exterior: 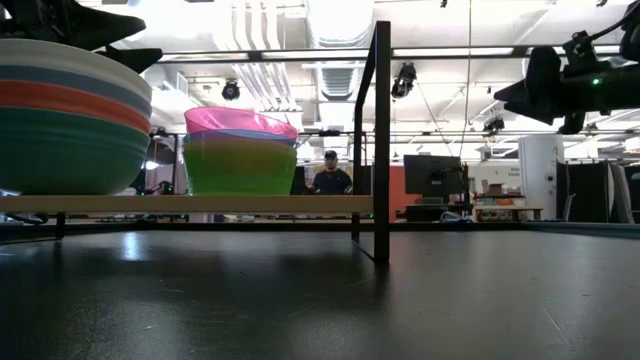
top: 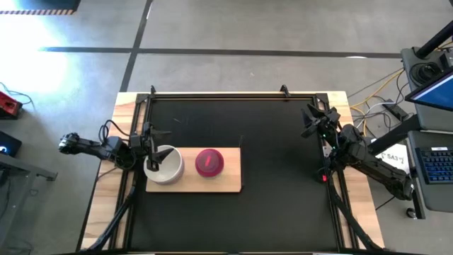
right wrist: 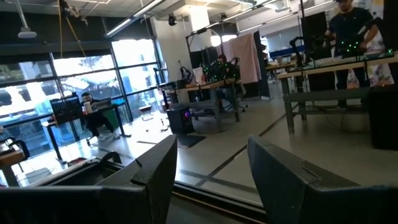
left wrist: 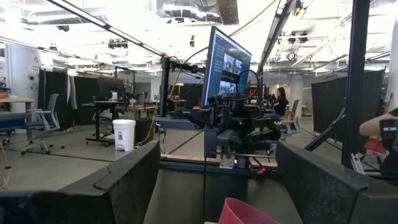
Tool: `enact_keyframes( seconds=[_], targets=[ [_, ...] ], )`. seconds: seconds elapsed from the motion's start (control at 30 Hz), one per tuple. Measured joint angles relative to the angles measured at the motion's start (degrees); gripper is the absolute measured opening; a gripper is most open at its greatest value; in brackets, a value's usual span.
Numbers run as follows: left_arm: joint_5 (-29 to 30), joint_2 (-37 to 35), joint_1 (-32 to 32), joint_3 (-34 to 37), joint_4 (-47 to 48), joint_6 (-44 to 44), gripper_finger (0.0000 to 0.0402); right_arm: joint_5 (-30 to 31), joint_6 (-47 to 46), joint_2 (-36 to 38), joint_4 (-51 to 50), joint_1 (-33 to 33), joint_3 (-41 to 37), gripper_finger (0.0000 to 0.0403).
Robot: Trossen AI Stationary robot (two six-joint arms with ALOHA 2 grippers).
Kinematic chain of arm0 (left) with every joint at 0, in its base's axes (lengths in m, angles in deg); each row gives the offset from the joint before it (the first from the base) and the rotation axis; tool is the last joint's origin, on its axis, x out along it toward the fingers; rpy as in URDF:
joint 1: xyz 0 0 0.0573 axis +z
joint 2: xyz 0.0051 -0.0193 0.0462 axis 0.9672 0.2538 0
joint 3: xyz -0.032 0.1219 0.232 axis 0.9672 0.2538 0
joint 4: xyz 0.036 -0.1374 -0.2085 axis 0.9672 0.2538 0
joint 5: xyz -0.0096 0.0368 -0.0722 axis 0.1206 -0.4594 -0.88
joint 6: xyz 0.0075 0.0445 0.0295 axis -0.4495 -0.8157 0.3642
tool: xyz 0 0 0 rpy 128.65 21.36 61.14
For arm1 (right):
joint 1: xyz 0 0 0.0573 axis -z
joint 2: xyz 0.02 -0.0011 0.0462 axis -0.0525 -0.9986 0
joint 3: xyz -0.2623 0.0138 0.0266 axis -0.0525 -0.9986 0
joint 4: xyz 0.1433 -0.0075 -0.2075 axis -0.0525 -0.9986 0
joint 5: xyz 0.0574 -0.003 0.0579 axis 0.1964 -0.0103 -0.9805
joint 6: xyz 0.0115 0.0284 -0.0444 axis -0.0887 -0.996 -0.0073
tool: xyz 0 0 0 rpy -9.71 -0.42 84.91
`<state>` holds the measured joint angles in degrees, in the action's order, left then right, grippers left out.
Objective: Place and stack bowls onto a shelf
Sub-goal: Return to Home Position
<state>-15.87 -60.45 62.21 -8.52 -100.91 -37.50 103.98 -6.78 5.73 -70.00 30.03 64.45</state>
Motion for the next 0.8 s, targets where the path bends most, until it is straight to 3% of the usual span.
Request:
enact_keyframes(
  seconds=[0.8],
  targets=[
    [0.0, 0.0, 0.0, 0.0, 0.0, 0.0, 0.0302, 0.0, 0.0, -2.4, 0.0, 0.0, 0.0, 0.0185]
  ],
)
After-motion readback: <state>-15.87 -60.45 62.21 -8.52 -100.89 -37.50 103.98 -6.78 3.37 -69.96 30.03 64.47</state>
